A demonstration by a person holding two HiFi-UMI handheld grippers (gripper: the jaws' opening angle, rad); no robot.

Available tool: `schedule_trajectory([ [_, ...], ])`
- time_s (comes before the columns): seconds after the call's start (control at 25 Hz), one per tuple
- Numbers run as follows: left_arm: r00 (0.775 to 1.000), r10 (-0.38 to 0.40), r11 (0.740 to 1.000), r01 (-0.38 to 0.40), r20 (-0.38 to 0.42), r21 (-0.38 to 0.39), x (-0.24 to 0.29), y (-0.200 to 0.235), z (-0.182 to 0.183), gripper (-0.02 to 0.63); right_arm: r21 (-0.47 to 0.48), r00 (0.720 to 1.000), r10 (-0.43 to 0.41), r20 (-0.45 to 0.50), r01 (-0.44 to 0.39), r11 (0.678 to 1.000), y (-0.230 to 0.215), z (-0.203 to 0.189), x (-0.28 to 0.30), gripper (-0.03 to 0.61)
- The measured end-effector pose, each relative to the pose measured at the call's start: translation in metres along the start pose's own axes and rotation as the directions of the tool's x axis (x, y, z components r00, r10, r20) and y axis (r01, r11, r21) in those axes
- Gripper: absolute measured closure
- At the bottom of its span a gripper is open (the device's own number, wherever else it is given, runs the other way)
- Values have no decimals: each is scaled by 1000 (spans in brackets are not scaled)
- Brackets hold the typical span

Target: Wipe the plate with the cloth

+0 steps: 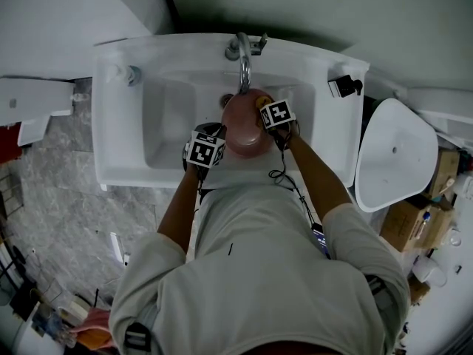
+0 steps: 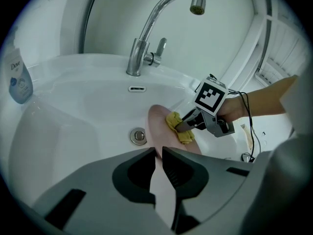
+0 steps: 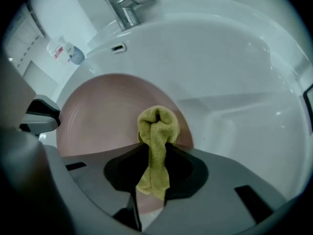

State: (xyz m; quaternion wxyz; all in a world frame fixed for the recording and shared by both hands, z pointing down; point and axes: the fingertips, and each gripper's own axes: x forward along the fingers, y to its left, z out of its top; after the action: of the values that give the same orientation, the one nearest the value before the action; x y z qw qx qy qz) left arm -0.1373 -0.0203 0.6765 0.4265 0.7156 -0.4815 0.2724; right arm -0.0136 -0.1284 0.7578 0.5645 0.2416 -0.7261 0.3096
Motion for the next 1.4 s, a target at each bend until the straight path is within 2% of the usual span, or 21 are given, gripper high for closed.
schedule_trajectory([
  [0.12, 1000, -1, 1000, 1, -1, 0, 1, 1, -1, 558, -92, 998, 26, 61, -20, 996, 20, 20, -6, 485],
  [0.28, 1000, -9, 1000, 9, 5, -8, 1, 1, 0, 558, -231, 991, 64, 120, -35, 972, 49, 36, -13, 485],
  [0.4, 1000, -9, 1000, 9, 3, -12, 1, 1, -1, 558, -282, 984, 103, 145, -59, 958, 66, 37, -16, 485],
  [0.52, 1000, -9, 1000, 9, 5, -19, 1, 1, -2, 558, -318, 971, 186, 150, -131, 939, 88, 30, -13, 485],
  [0.64, 1000, -7, 1000, 7, 1, -21, 2, 2, -3, 558, -403, 961, 249, 123, -181, 897, 113, 19, -14, 485],
  [0.88, 1000, -5, 1000, 5, -14, -20, 4, 5, -5, 558, -567, 947, 322, -5, -268, 779, 150, -21, -16, 485],
  [1.04, 1000, -3, 1000, 3, -23, -28, 5, 7, -9, 558, -606, 944, 320, -83, -303, 736, 154, -50, -14, 485],
  [1.12, 1000, -3, 1000, 2, -31, -30, 5, 9, -12, 558, -610, 945, 305, -119, -311, 728, 149, -62, -11, 485],
  [1.2, 999, -2, 999, 1, -39, -35, 5, 10, -15, 557, -602, 950, 277, -147, -308, 737, 140, -70, -8, 485],
  [1.28, 999, -3, 999, 1, -40, -43, 6, 11, -18, 557, -578, 953, 252, -167, -302, 758, 128, -76, -9, 485],
  [1.4, 999, -5, 999, 3, -40, -49, 6, 12, -19, 557, -520, 959, 216, -182, -280, 807, 107, -83, -5, 485],
])
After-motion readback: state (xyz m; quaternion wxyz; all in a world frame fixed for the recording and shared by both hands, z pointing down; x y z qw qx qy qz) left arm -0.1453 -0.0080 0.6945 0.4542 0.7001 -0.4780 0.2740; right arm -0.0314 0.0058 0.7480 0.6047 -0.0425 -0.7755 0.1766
